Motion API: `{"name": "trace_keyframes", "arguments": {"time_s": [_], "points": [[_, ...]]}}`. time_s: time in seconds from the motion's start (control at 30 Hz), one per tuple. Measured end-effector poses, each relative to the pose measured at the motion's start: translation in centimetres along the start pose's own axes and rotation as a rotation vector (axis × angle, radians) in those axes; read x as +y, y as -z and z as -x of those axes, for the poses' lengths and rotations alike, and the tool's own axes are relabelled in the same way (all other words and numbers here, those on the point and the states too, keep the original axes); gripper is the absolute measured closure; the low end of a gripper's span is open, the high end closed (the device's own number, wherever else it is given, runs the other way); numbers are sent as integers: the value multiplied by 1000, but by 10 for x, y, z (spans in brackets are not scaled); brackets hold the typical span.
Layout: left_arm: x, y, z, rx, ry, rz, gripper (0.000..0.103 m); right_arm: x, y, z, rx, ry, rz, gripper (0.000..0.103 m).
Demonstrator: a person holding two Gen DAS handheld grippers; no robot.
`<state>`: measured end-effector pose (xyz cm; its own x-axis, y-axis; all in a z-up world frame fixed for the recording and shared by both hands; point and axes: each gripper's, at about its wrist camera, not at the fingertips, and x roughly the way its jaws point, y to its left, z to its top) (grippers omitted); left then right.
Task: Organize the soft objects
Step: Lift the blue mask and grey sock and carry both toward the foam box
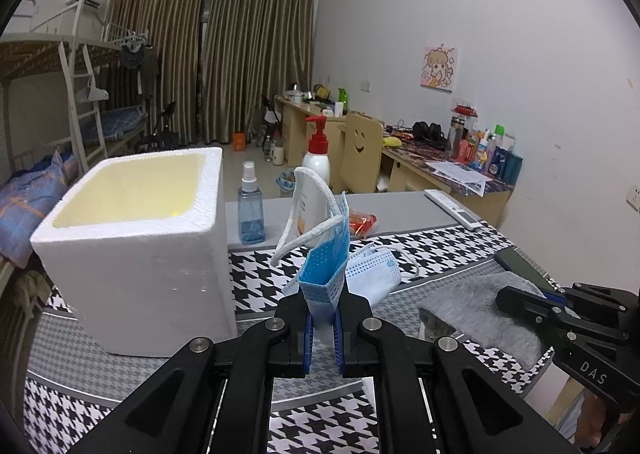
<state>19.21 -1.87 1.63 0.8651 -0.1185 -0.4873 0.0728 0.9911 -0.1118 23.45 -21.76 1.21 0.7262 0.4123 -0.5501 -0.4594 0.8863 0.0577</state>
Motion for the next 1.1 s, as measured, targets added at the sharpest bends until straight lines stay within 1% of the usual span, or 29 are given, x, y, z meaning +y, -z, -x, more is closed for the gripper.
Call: {"name": "trace_keyframes", "arguments": {"time_s": [0.2,0.43,0.77,1.1], "points": [[2,-3,12,-24,-9,-16,95,4,-4,4,-18,-3,5,93],[7,-13,19,-51,-40,-29,95,11,-14,7,-41,-1,13,93],[21,-26,27,-86,-93,-35,95,21,-30,4,-65,-6,29,93],[43,-35,33,-112,-147,-18,94,35,-43,-1,-78,-2,49,93]]}}
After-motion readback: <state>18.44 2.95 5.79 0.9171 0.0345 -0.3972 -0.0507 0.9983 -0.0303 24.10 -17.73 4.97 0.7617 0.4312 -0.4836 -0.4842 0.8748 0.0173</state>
